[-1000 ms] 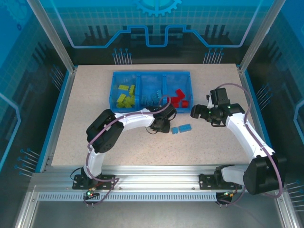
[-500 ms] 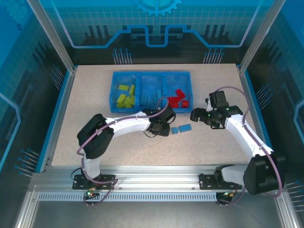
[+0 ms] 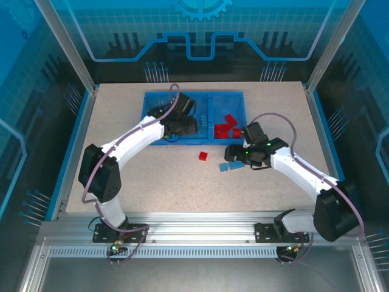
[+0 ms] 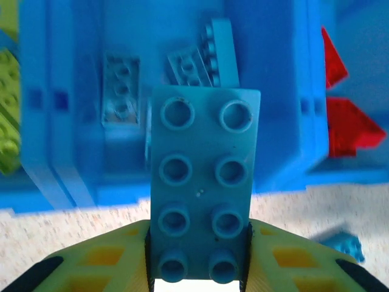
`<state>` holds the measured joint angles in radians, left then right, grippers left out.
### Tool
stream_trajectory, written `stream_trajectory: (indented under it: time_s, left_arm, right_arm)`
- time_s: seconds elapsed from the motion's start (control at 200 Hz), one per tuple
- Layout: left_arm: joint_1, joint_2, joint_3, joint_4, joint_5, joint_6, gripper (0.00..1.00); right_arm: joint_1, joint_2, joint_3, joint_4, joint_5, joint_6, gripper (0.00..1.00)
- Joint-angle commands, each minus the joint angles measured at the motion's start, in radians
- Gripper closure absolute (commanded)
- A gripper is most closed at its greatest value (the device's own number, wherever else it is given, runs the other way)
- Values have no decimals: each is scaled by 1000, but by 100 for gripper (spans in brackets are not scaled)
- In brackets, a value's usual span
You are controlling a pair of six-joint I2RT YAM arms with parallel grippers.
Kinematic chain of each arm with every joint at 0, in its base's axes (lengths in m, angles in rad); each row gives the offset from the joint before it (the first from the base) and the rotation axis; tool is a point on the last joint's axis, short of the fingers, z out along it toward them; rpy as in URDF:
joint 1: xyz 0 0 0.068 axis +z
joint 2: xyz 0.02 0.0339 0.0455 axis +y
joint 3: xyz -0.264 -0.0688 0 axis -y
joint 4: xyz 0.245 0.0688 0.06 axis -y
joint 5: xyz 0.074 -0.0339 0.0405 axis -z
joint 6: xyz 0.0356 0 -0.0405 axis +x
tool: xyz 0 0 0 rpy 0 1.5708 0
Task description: Sort the legos into containers by color
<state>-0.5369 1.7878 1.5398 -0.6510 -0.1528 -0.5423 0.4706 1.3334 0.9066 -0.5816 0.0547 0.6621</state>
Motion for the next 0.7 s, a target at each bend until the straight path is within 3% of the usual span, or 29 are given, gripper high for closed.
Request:
stream_trajectory:
  time_s: [0.0,0.145,0.22,0.325,0.425,0.695]
  left_arm:
    - [33,96,70,-30,34,61,64]
    - [60,172,123,5,65,74,62]
    - [76,211,154,4,96,64,54]
    - [101,230,166,-3,127,23,27]
    - [103,145,93,62,143,-14,2]
    - [107,-131,-88,133,113,-117,1]
  right_arm:
    - [91,50,56,43,110,163,11]
    - [187,140,118,73,148,244,13]
    - [219,209,166,68,153,256,15]
    - [266,302,235,53,179,257,20]
    - [305,372,293,38,220,249,22]
    - [326,502,380,26,224,269,26]
